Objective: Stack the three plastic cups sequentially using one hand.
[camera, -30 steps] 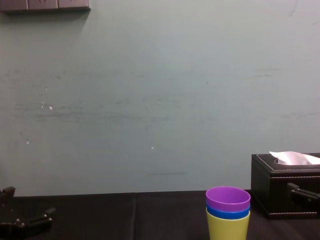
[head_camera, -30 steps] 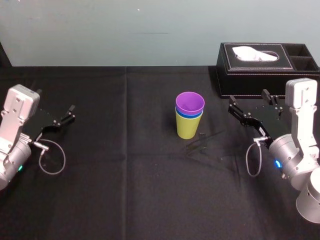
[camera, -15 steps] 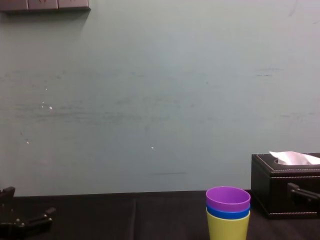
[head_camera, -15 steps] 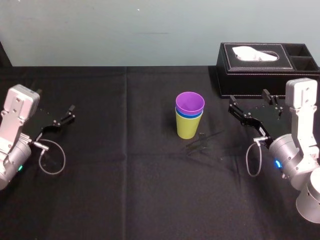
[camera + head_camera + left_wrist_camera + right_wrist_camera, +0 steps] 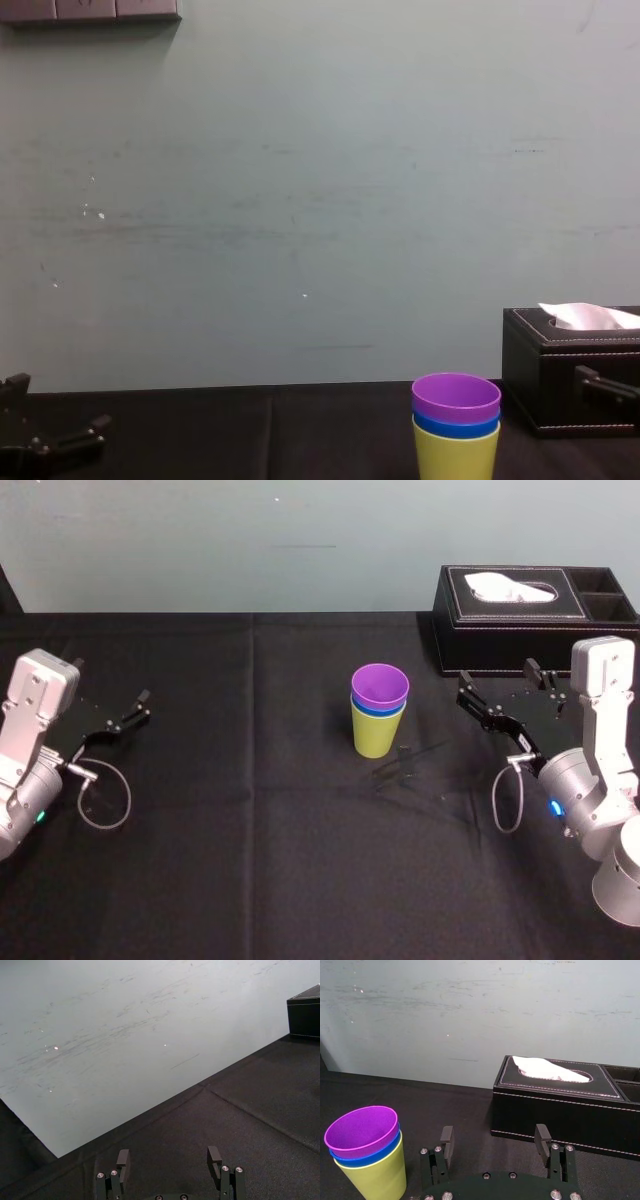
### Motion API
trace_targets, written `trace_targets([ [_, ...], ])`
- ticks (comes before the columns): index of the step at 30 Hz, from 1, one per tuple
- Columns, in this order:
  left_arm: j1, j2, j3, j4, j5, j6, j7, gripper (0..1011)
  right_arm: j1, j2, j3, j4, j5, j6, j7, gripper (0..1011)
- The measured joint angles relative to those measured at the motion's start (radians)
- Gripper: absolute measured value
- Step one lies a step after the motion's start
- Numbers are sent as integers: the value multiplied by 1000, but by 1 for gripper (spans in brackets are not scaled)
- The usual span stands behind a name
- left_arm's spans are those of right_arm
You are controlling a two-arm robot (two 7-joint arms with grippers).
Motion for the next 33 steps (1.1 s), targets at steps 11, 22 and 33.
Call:
trace_targets([
  [11,0,0,0,0,0,0,0,1011,0,0,0,0,0,0,0,1004],
  [22,0,0,0,0,0,0,0,1011,0,0,0,0,0,0,0,1004],
  [33,0,0,0,0,0,0,0,1011,0,0,0,0,0,0,0,1004],
])
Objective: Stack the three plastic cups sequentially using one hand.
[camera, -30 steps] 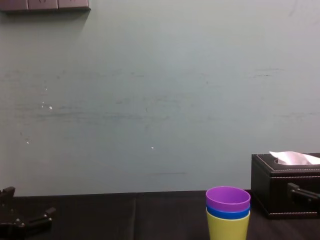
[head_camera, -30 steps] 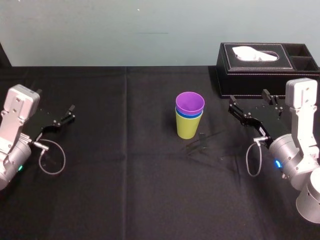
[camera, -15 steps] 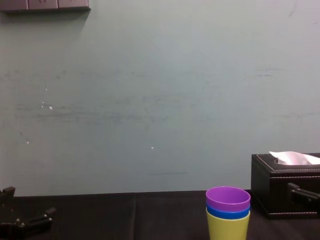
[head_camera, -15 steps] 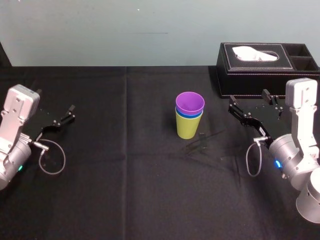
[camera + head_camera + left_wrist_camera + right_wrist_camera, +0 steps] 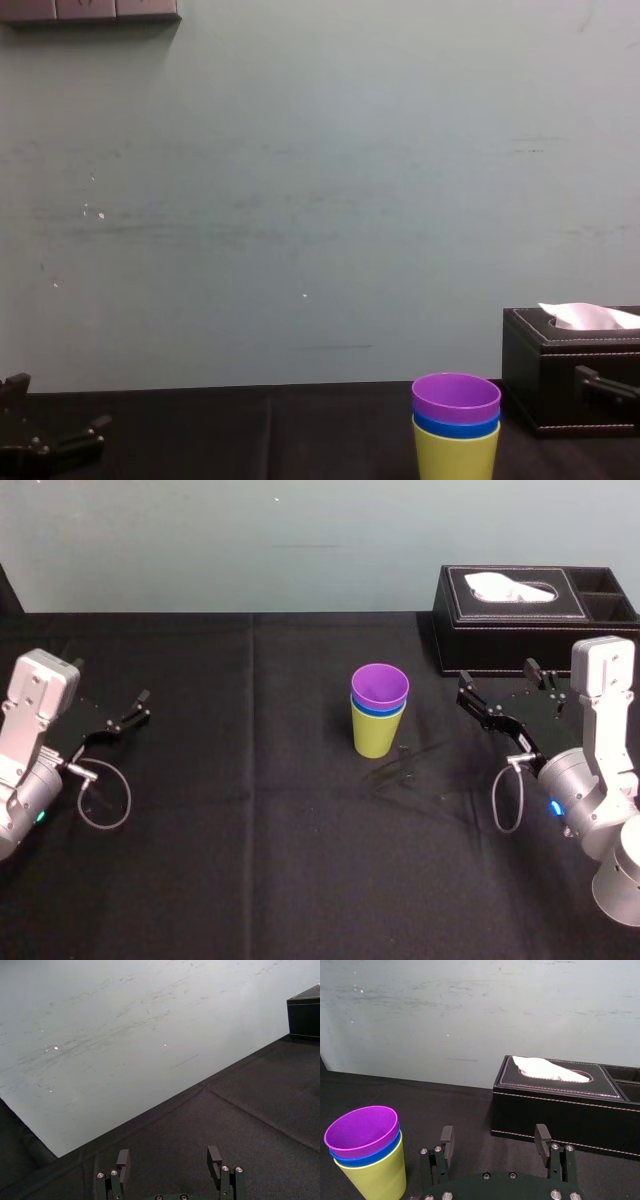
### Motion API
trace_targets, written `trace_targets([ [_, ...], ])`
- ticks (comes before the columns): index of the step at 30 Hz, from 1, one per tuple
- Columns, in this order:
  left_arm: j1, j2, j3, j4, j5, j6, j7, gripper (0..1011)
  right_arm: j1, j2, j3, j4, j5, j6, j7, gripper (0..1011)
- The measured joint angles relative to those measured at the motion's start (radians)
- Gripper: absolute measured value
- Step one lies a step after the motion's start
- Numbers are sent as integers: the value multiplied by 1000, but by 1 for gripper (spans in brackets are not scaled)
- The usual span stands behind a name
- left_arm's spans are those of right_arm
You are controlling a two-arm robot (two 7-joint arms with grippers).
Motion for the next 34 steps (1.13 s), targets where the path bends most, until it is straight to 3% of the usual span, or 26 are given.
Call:
trace_targets([
  [34,0,0,0,0,0,0,0,1011,0,0,0,0,0,0,0,1004],
])
